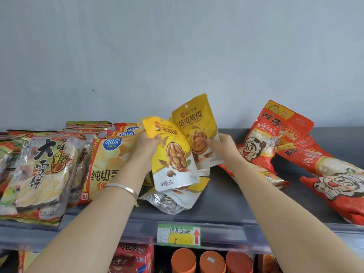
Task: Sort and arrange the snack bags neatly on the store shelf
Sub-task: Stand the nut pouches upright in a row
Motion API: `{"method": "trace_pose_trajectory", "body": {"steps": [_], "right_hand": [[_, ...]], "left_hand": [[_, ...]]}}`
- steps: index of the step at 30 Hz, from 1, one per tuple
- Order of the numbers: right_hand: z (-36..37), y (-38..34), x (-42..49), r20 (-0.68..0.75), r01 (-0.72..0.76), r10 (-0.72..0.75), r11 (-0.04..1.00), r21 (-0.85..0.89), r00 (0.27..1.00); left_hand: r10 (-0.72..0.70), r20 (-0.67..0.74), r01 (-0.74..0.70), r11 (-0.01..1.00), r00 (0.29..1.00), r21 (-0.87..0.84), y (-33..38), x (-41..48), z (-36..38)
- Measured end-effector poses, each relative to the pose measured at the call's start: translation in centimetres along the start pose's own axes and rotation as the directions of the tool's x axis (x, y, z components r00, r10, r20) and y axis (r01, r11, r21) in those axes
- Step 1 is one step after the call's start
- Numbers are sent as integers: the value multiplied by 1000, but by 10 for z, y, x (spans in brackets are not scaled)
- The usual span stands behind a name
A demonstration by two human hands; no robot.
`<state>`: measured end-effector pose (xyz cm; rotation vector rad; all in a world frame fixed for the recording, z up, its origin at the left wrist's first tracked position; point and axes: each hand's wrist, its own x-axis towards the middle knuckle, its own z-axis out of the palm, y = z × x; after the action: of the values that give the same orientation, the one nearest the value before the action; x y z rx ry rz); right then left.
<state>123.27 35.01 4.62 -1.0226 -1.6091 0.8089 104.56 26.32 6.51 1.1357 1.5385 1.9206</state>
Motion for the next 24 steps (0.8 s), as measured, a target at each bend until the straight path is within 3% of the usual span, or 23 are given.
{"method": "trace_pose_trajectory", "body": {"steps": [3, 6, 9, 14, 20, 24], "right_hand": [[16, 20, -2, 35, -56, 51, 982, 182, 998], [31, 35, -1, 114, -155, 130, 954, 255, 985], [32, 46, 4, 188, -250, 217, 953, 173, 958], [28, 58, 8, 202, -332, 301, 933, 142, 932], [31, 58, 8, 161, -217, 203, 974, 71, 966], [28, 61, 12, 26, -136, 138, 988, -71, 990]], "left_hand": [[208, -269, -197, 978, 940, 67, -1, 1, -1], [296, -319, -297, 954, 900, 49, -12, 3, 0], [303, -325, -311, 950, 896, 29, -29, 10, 3], [315, -237, -338, 939, 919, -62, -36, 13, 16], [373, -104, -374, 927, 922, 14, -36, 18, 33], [351, -39, -350, 936, 936, 15, -36, 23, 43]]}}
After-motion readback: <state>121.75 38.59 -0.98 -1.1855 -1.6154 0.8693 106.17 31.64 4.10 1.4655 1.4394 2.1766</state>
